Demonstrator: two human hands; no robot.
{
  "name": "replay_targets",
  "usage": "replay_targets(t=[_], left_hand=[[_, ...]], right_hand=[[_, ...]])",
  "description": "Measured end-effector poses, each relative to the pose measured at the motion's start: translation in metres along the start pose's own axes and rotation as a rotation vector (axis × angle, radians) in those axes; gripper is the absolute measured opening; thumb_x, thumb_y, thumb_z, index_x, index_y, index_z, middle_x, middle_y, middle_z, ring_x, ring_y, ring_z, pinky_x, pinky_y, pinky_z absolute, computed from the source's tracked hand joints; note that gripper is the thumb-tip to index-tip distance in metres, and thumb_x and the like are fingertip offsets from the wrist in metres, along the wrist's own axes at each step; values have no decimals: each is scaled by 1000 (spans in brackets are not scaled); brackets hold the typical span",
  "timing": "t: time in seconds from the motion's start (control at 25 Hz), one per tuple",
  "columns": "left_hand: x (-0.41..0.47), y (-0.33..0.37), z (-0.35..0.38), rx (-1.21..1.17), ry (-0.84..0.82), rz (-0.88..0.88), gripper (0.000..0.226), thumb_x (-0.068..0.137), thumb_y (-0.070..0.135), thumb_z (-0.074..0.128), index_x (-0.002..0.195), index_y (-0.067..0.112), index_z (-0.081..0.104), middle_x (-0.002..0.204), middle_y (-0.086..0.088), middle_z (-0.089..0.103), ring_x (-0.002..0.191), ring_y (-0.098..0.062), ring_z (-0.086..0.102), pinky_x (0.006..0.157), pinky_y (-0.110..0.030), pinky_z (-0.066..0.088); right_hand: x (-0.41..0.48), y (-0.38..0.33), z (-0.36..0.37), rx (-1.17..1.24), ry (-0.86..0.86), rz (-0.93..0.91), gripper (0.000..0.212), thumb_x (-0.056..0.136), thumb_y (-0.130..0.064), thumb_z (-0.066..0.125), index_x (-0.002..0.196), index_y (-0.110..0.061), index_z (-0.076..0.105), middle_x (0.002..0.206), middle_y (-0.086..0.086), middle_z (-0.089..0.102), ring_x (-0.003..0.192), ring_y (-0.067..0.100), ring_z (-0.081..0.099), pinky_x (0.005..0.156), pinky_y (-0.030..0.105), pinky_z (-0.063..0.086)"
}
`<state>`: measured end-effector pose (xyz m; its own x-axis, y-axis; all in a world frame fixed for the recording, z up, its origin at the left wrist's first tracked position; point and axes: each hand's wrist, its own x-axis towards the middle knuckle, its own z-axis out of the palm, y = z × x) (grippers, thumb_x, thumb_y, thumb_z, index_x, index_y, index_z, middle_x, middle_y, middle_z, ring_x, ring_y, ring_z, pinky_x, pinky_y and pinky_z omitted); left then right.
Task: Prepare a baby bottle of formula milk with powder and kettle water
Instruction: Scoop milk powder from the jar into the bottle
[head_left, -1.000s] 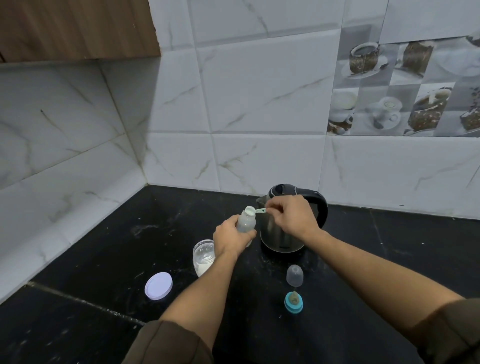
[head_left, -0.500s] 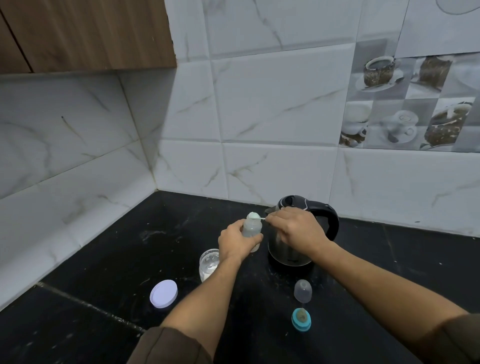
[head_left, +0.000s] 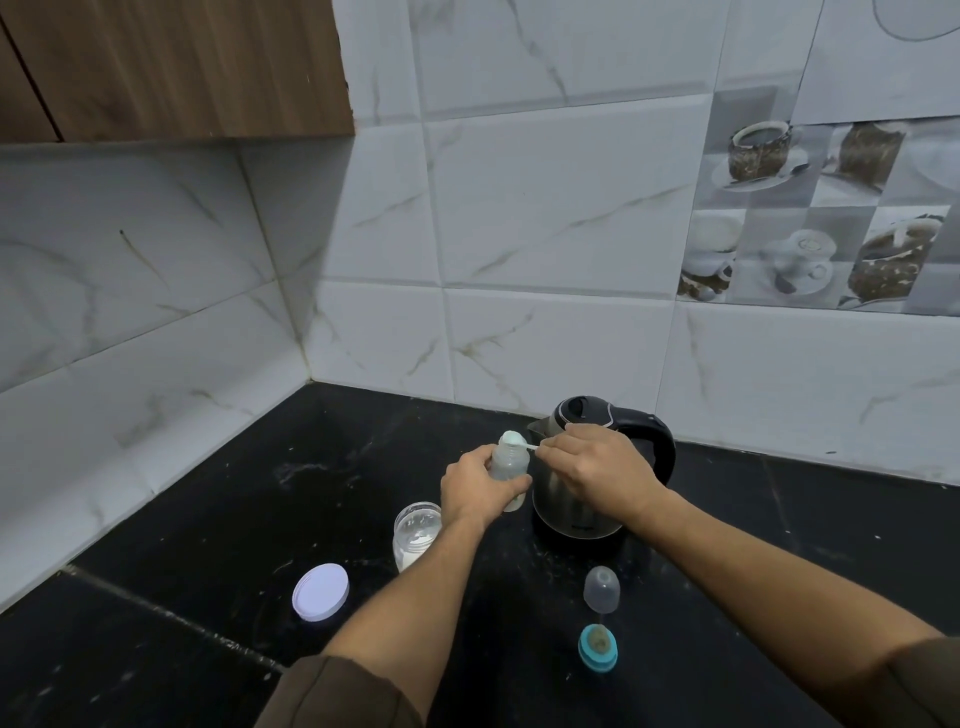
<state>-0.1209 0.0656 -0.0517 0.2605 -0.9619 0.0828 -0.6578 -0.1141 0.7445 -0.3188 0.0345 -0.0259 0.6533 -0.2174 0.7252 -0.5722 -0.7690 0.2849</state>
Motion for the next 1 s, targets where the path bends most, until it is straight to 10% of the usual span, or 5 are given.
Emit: replay_targets(t=[0.4, 0.64, 1.0], left_hand=[[-13, -25, 18, 28, -101, -127, 51, 65, 49, 91, 106, 30, 67, 98, 8, 72, 99, -17, 68, 86, -37, 56], [-33, -46, 40, 68, -175, -159, 57, 66, 44, 90, 115, 28, 64, 108, 5, 72, 103, -18, 66, 88, -33, 54], [-44, -58, 53, 39, -188, -203, 59, 63, 44, 92, 111, 29, 62, 108, 5, 73, 103, -18, 68, 91, -35, 55]], right_hand=[[4, -7, -8, 535, -36, 841, 10, 86, -12, 79, 89, -21, 82, 73, -14, 74, 65, -3, 64, 70, 12, 51], [9, -17, -2, 931, -53, 1395, 16, 87, 2, 73, 79, -10, 79, 72, 12, 77, 63, 16, 72, 73, 33, 63], [5, -18, -1, 1022, -66, 1510, 13, 88, 7, 68, 82, -2, 76, 72, 15, 73, 63, 20, 68, 73, 40, 63]])
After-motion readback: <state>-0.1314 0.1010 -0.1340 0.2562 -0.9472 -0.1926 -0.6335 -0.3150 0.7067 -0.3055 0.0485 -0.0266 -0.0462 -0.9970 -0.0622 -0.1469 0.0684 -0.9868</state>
